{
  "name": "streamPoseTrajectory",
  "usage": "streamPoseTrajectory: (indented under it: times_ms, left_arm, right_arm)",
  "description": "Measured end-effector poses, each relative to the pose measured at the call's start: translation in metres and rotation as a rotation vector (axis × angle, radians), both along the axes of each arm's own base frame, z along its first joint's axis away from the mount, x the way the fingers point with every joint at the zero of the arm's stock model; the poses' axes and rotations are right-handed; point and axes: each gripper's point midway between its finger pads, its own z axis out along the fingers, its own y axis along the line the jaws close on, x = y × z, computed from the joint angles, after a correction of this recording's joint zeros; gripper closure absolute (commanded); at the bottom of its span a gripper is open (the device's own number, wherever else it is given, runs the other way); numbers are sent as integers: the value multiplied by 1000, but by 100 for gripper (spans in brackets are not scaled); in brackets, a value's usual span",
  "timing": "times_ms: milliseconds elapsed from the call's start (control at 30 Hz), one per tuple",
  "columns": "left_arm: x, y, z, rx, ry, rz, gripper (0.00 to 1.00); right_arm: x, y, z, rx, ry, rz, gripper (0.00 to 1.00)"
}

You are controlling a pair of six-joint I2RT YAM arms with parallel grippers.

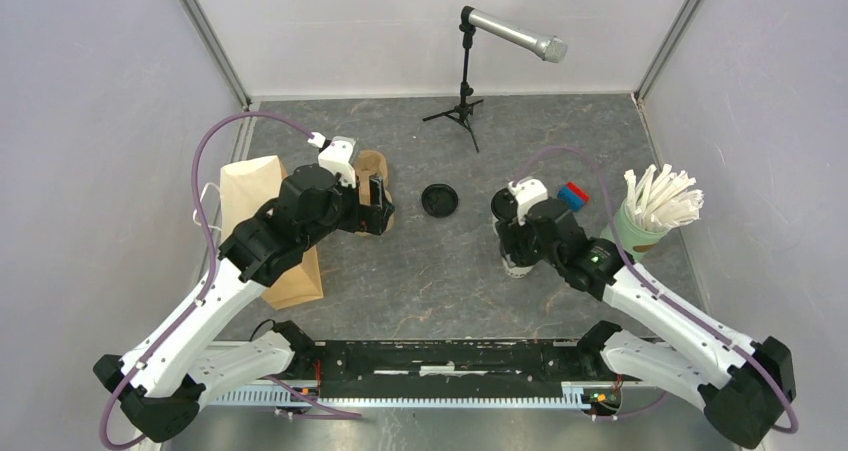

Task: Pack the takeout coffee

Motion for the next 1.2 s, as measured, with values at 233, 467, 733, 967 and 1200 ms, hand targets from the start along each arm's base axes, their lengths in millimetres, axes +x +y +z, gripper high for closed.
streamPoseTrajectory:
  times_ms: [233,467,733,967,1200]
  left_arm:
    - [0,2,-1,8,1,10,0]
    - [0,6,-4,24,10,21,0]
    - [-1,6,-5,27,14,21,0]
    - [-1,6,-6,31,20,21,0]
    - [1,5,-4,41,31,22,0]
  right_arm:
    - [24,-53,4,-8,-12,-192,20]
    - [41,-76,-2,25,-5,-257,18]
    - [46,-78,-2,43,-9,-243,2]
    - [46,-78,12,28,-7,-231,2]
    - [50,-73,39,49,-39,-204,2]
